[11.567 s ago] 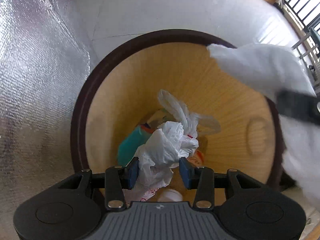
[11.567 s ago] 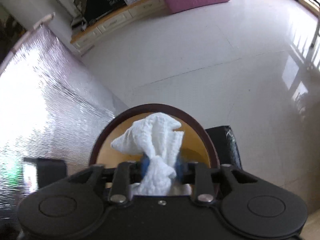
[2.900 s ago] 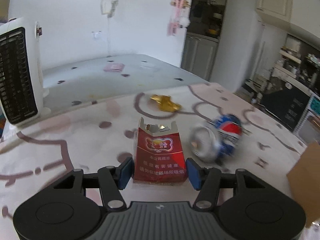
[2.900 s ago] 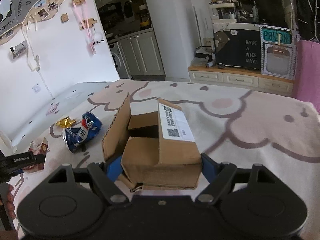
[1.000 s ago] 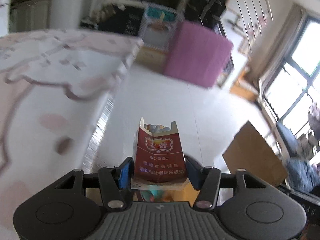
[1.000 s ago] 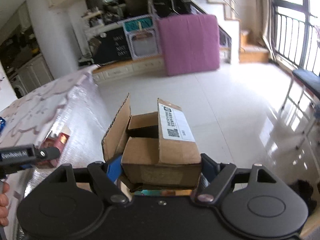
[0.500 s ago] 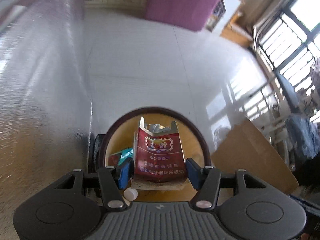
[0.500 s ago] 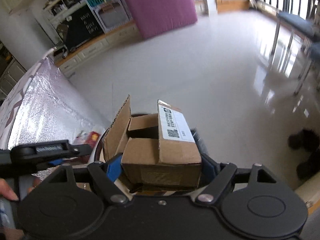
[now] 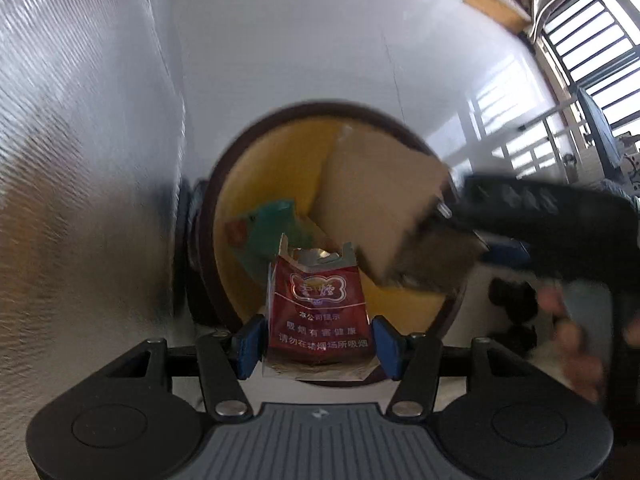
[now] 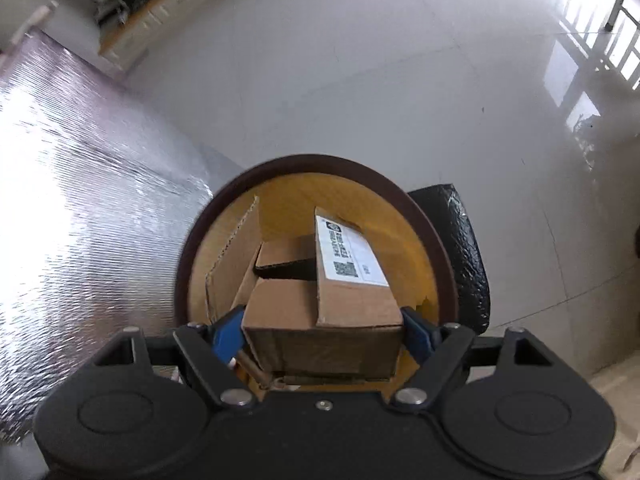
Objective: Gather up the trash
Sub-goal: 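Lower both items into the yellow wastebasket and open both tools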
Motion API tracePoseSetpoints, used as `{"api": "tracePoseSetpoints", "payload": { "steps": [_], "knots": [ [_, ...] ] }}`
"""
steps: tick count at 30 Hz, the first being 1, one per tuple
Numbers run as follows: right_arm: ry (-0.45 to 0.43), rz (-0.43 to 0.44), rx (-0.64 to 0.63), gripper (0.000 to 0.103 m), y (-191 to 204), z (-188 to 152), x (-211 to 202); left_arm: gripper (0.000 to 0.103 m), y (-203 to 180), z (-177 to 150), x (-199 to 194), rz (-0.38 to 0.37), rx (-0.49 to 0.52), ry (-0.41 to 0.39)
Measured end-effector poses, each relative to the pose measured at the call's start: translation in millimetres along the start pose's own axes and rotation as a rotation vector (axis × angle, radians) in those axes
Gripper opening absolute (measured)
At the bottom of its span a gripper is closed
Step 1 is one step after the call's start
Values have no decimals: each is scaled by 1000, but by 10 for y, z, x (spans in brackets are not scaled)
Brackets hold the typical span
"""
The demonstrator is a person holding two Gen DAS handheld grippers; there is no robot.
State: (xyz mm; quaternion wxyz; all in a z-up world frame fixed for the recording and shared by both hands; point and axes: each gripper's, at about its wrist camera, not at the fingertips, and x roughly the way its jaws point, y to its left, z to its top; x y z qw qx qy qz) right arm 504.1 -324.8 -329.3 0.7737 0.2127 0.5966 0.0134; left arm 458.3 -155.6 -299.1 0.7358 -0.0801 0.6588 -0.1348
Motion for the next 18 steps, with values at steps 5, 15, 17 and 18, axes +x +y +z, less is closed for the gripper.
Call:
{"api": "tracePoseSetpoints", "payload": {
  "steps": [5, 15, 17, 18],
  "knots": [
    [-23, -2, 2, 98, 48, 203, 159, 57, -61, 29, 211, -20, 4, 79],
    [-38, 67, 43, 100, -182, 185, -22, 58, -220, 97, 534, -105, -7, 170],
    [-42, 82, 54, 100, -231, 158, -65, 59, -229, 133, 593, -175, -52, 148],
    [-42, 89, 62, 100, -270, 157, -86, 66, -225, 166, 627, -219, -79, 133]
  ]
}}
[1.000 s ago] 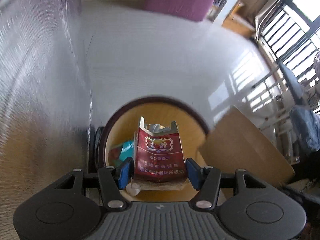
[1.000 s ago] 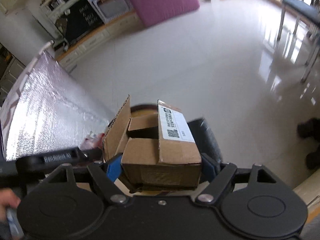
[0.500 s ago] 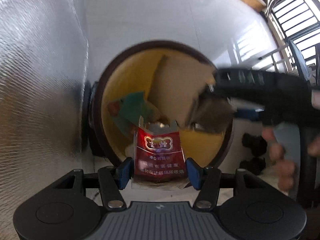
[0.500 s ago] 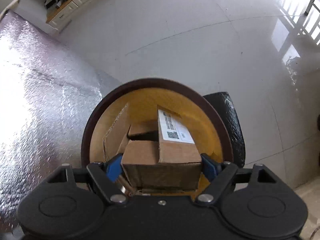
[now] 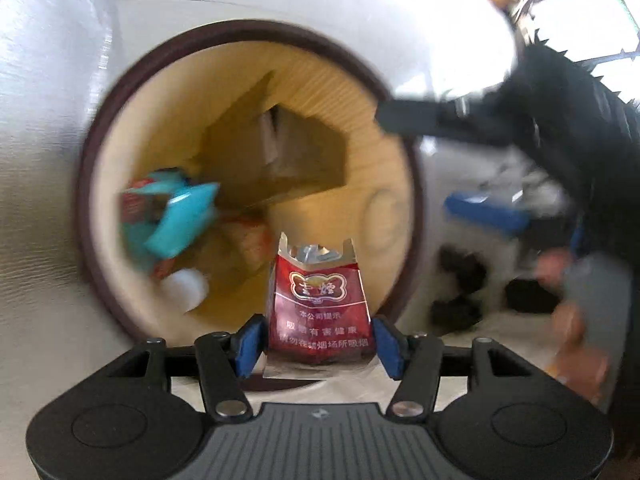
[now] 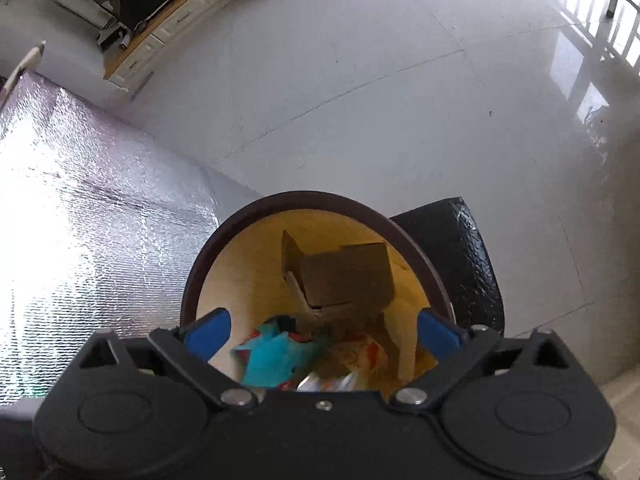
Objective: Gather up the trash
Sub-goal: 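Lower both items into the yellow wastebasket and open both tools, then raise both open tools from the wastebasket back toward the table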
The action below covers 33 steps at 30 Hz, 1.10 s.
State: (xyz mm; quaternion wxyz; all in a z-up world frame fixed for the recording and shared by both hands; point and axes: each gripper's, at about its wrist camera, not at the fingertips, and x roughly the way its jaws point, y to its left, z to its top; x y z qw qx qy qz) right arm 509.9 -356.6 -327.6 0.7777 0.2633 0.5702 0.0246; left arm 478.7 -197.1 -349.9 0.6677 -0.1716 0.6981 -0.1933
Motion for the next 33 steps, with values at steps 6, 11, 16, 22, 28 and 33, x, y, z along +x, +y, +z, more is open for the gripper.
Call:
{"api": "tracePoseSetpoints", "payload": {
  "steps": [6, 11, 16, 22, 28, 33],
  "knots": [
    [-1, -1, -7, 100, -86, -22, -78, 94, -74, -15, 71, 35, 41, 25],
    [14, -14, -43, 100, -91, -75, -150, 94, -44, -71, 41, 93, 79, 39],
    [24, -20, -74, 100, -102, -153, -200, 94, -48, -93, -81, 113, 81, 14],
    [14, -24, -146, 100, -45, -293, -338, 94, -60, -147, -255, 120, 77, -22],
    [-22, -31, -174, 100, 7, -442, -581, 95, -105, -266, -489, 140, 95, -67],
    [-59, -35, -192, 100, 42, -604, -829, 96, -122, -406, -704, 167, 117, -111]
  ]
}}
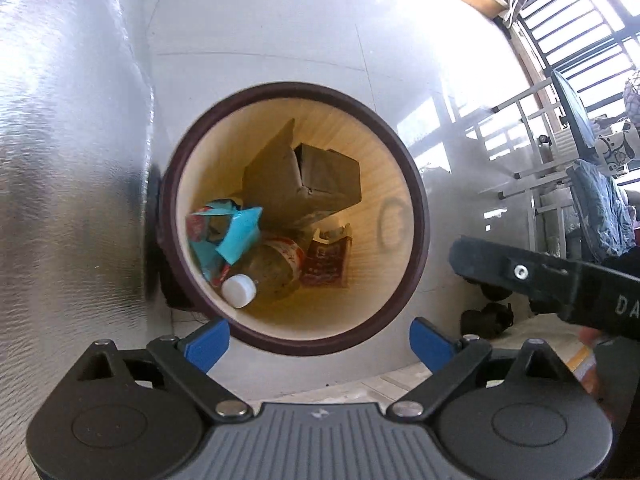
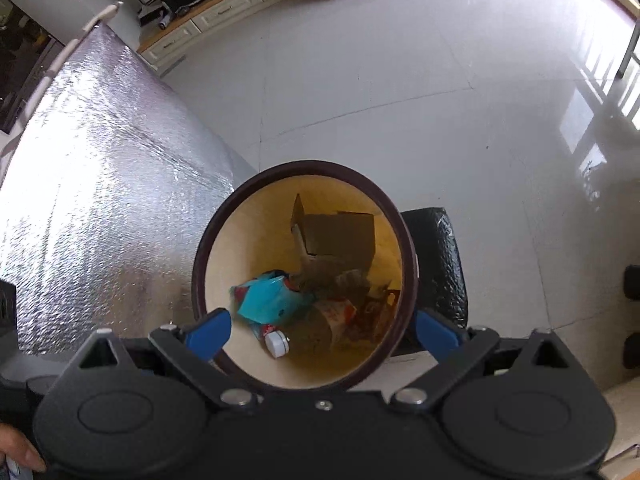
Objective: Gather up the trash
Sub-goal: 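Raise both open tools from the wastebasket back toward the table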
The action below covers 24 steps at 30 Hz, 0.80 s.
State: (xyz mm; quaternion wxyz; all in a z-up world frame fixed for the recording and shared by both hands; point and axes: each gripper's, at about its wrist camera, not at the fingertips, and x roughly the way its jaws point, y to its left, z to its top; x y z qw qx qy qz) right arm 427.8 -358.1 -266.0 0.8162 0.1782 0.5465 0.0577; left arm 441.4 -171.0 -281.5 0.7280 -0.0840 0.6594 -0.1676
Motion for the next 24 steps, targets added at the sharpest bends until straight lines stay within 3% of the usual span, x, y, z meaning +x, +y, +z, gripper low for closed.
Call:
{"api": "tracePoseSetpoints", "payload": {
  "steps": [9, 24],
  "knots": [
    [-85, -23, -6, 100, 35, -276, -480, 103, 67, -214, -447, 43, 20, -98],
    [-245, -117, -68, 103, 201, -932, -1191, 103, -8, -769, -1184, 98, 95, -297]
  ]
}}
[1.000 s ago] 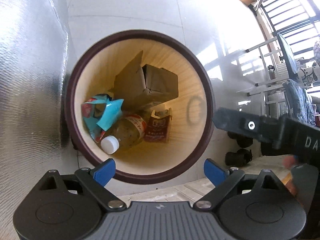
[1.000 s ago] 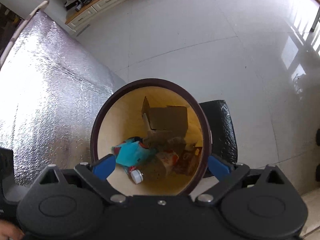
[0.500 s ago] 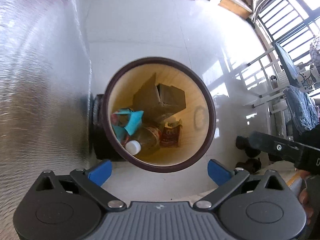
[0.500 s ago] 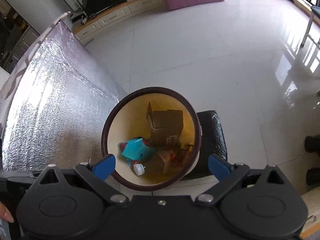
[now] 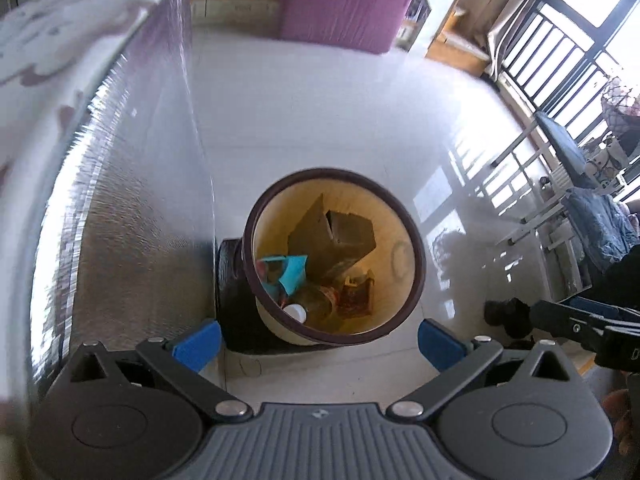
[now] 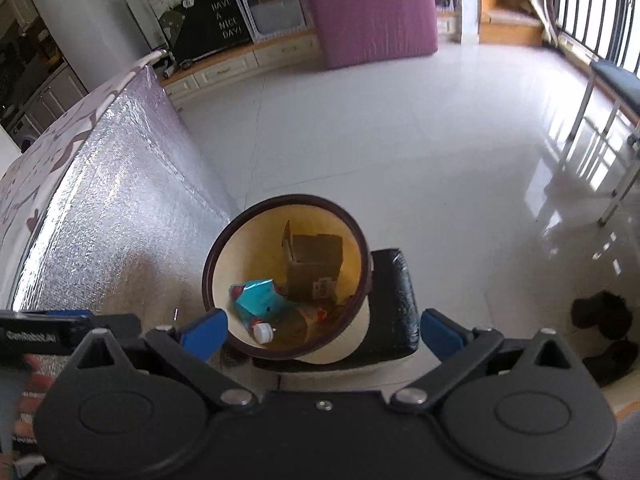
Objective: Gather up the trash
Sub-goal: 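Raise both open tools from the wastebasket back toward the table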
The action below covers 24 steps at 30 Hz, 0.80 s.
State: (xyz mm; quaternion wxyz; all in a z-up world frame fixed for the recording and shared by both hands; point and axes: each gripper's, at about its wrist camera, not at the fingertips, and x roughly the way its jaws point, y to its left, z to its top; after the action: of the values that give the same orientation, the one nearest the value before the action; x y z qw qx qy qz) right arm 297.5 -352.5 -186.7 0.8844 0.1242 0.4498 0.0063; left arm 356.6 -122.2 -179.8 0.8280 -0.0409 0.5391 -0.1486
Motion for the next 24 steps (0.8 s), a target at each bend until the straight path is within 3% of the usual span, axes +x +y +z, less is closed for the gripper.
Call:
{"api": "tracePoseSetpoints", "payload": {
  "steps": [18, 24],
  "knots": [
    [-186, -19, -100, 103, 330, -434, -815, 103, -11, -461, -1119, 14, 31, -257],
    [-271, 24, -142, 103, 588, -437, -1007, 103, 197, -595, -1500, 16, -18, -351]
  ]
}}
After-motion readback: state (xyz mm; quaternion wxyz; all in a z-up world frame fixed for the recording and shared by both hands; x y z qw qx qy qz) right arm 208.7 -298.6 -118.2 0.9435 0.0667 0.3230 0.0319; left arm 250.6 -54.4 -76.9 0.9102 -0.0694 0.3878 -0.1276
